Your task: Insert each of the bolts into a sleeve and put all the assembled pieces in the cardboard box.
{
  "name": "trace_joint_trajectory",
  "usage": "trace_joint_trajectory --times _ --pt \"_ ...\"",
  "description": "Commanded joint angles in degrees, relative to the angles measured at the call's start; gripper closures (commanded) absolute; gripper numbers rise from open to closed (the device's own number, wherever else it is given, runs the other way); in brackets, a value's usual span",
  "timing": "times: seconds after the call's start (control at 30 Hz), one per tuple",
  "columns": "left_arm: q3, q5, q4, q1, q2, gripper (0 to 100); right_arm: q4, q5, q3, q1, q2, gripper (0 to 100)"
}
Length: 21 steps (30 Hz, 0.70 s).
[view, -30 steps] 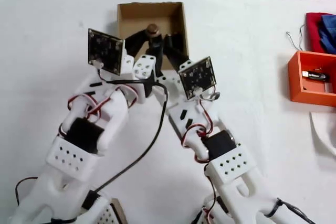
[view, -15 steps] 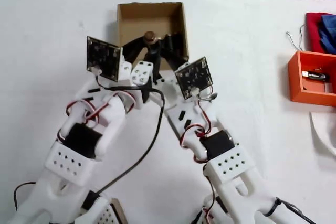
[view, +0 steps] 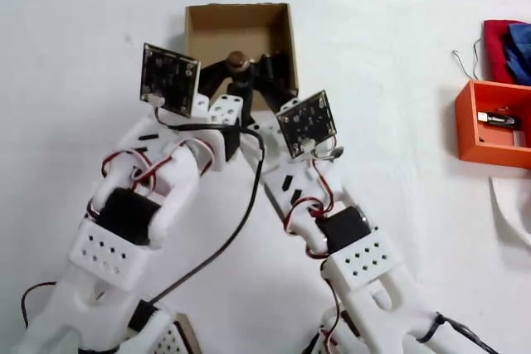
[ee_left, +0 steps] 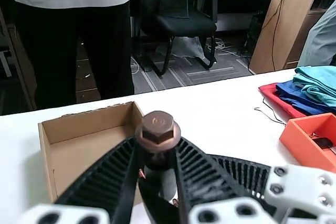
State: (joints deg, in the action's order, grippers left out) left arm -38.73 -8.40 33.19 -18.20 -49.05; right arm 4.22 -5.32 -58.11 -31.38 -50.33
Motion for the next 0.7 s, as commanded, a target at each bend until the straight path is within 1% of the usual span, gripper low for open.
trace_joint_trajectory --times 0.0,0.1,0.27,0.67 --pt "1.01 -0.09 0.88 1.76 -0.53 97 -0.31 0.44 4.22 1.45 -2.86 97.8" --pt "1.01 -0.09 0.97 1.67 -0.53 96 -0.31 0.44 4.22 1.45 -3.03 97.8" --pt "1.27 -0.09 2.64 1.49 -0.53 86 -0.31 0.44 4.22 1.54 -3.03 97.8" --pt "1.71 -0.09 3.87 1.23 -0.53 87 -0.31 0.44 4.22 1.54 -3.03 97.8"
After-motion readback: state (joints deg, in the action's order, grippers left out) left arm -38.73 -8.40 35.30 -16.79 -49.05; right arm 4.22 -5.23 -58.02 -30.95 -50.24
